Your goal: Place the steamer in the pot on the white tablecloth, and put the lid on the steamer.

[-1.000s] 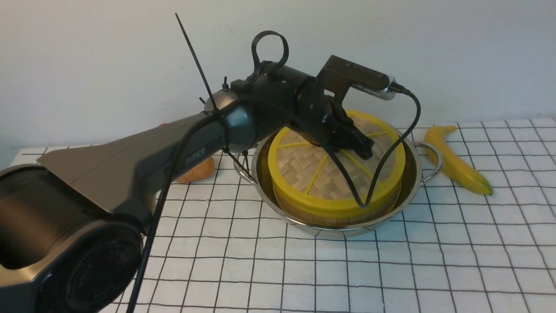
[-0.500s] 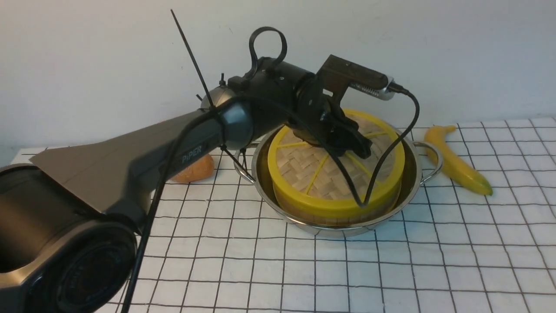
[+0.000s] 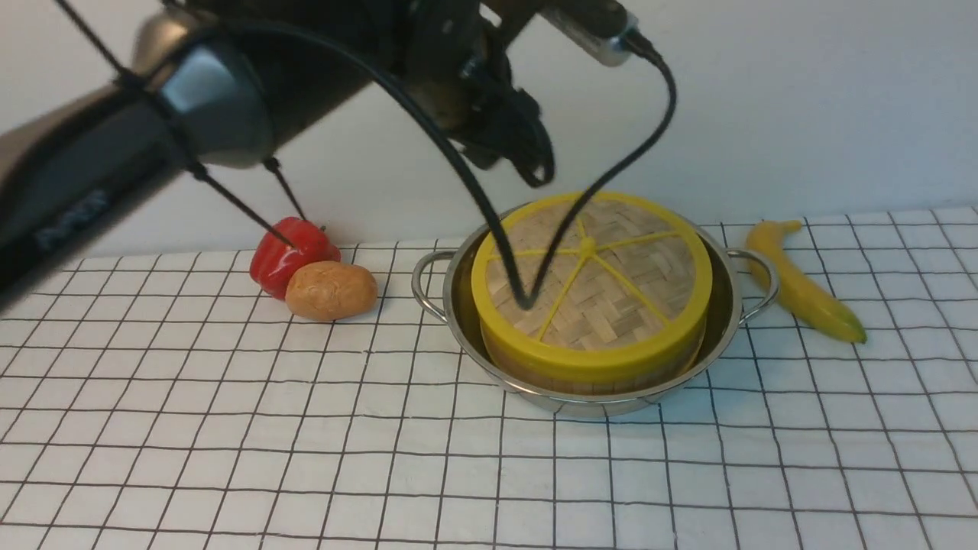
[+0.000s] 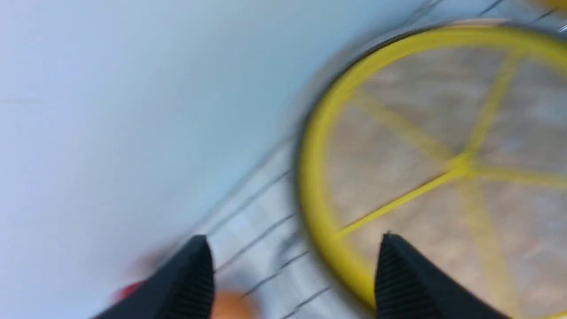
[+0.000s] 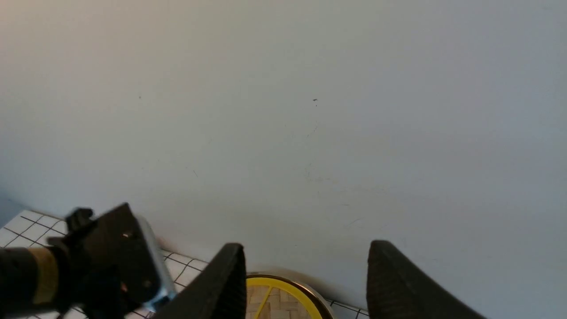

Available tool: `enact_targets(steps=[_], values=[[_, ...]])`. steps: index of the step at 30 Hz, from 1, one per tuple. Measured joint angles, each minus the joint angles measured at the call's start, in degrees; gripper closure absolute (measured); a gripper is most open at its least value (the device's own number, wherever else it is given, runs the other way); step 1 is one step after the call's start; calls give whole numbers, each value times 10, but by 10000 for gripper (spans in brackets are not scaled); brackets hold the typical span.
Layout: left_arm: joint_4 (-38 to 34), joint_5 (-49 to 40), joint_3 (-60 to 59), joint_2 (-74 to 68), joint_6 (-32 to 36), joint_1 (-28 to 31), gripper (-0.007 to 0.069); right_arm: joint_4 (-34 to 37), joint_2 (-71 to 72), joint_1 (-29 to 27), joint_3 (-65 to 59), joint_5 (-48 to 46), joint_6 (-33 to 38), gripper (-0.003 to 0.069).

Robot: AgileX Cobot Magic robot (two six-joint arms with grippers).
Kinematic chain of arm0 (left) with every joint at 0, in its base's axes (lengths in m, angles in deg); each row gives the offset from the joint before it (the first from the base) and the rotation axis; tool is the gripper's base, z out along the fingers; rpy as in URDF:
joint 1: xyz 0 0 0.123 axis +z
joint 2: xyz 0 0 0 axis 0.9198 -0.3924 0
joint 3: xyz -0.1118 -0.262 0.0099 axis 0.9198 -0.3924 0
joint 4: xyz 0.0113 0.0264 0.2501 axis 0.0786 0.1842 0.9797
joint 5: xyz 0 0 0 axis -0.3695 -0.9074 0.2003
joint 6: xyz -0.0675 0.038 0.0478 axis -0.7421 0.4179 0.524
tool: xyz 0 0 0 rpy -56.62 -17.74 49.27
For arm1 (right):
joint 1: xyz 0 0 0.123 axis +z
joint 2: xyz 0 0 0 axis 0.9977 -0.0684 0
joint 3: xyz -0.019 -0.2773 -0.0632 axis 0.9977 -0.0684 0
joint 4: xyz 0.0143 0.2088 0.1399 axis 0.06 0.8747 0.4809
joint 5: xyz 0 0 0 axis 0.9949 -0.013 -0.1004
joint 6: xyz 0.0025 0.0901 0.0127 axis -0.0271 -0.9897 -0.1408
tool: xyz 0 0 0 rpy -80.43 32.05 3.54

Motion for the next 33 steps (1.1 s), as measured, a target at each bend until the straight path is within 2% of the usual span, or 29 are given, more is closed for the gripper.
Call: enact_targets(steps=[1, 3, 4, 5, 6, 8, 10, 11, 12, 14, 15, 16, 23, 24, 27, 28, 33], values=[[49, -43, 0, 31, 0, 6, 328, -8, 1, 0, 0, 0, 9, 293], [61, -63, 0, 49, -1, 13, 397, -15, 5, 0, -3, 0, 13, 312], [63, -73, 0, 62, -2, 19, 446, -18, 9, 0, -6, 1, 14, 322], [59, -83, -1, 82, -3, 30, 531, -28, 18, 0, -17, 1, 16, 354], [47, -88, -6, 105, -3, 43, 582, -38, 30, 0, -31, 2, 20, 389], [16, -90, -15, 140, -2, 63, 633, -53, 55, 0, -65, 2, 23, 447], [-14, -93, -24, 173, 1, 80, 647, -65, 83, 0, -96, 2, 27, 494], [-49, -93, -38, 205, 10, 94, 648, -80, 113, 0, -140, 2, 28, 545], [-58, -93, -40, 214, 11, 97, 648, -82, 118, 0, -140, 2, 28, 551], [-106, -78, -78, 278, 38, 116, 648, -100, 189, 0, -234, 3, 28, 628], [-112, -73, -81, 288, 41, 117, 648, -101, 195, 0, -241, 4, 28, 632], [-135, -51, -122, 332, 66, 121, 648, -104, 244, 0, -309, 21, 28, 664], [-185, 32, -277, 451, 117, 123, 647, -104, 383, 0, -522, 110, 26, 673], [-200, 61, -331, 485, 120, 123, 647, -101, 417, 0, -581, 126, 23, 673], [-220, 96, -410, 521, 120, 123, 647, -96, 451, 0, -643, 140, 19, 673], [-240, 131, -478, 552, 120, 123, 647, -95, 481, 0, -698, 152, 10, 673], [-268, 201, -639, 606, 122, 123, 643, -95, 530, 0, -784, 193, -5, 670]])
